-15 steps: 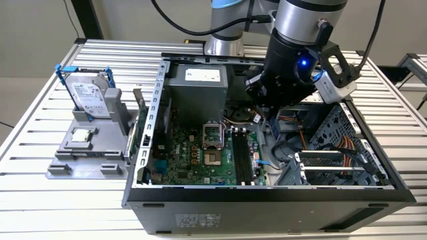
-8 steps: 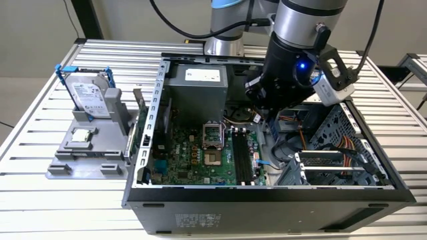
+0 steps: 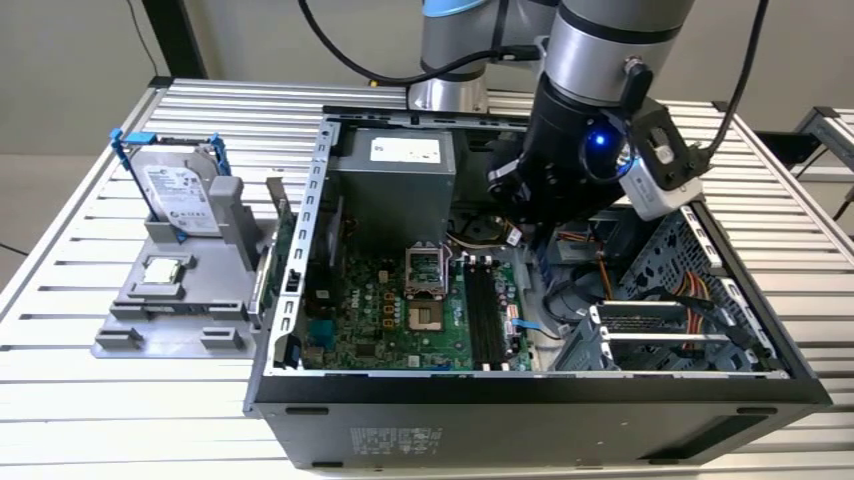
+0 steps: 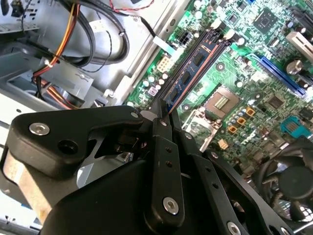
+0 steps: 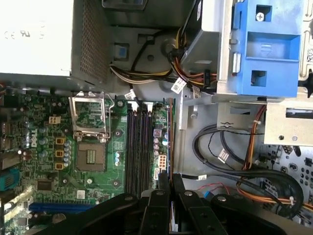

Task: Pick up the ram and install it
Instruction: 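Insert the ram into the slot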

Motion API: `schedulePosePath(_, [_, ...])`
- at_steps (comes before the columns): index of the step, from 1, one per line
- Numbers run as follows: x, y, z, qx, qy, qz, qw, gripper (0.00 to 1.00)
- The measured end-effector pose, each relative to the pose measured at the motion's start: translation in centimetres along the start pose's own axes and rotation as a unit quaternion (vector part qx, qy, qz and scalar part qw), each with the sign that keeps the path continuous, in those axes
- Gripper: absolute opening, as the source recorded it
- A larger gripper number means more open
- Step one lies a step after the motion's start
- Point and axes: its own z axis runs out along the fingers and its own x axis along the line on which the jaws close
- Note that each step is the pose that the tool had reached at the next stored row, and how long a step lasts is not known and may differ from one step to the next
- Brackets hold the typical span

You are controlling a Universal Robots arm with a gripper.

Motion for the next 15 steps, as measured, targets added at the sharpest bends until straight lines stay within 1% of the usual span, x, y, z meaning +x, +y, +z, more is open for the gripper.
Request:
schedulePosePath(3, [0.0,0.0,0.12,0.0008,-0.0001,0.015,0.9999,0.0])
schedulePosePath(7, [0.01,0.0,0.23,0.0016,-0.0003,0.035,0.9994,0.0])
schedulePosePath(15, [0.02,0.0,0.53,0.0017,-0.0006,0.036,0.9994,0.0])
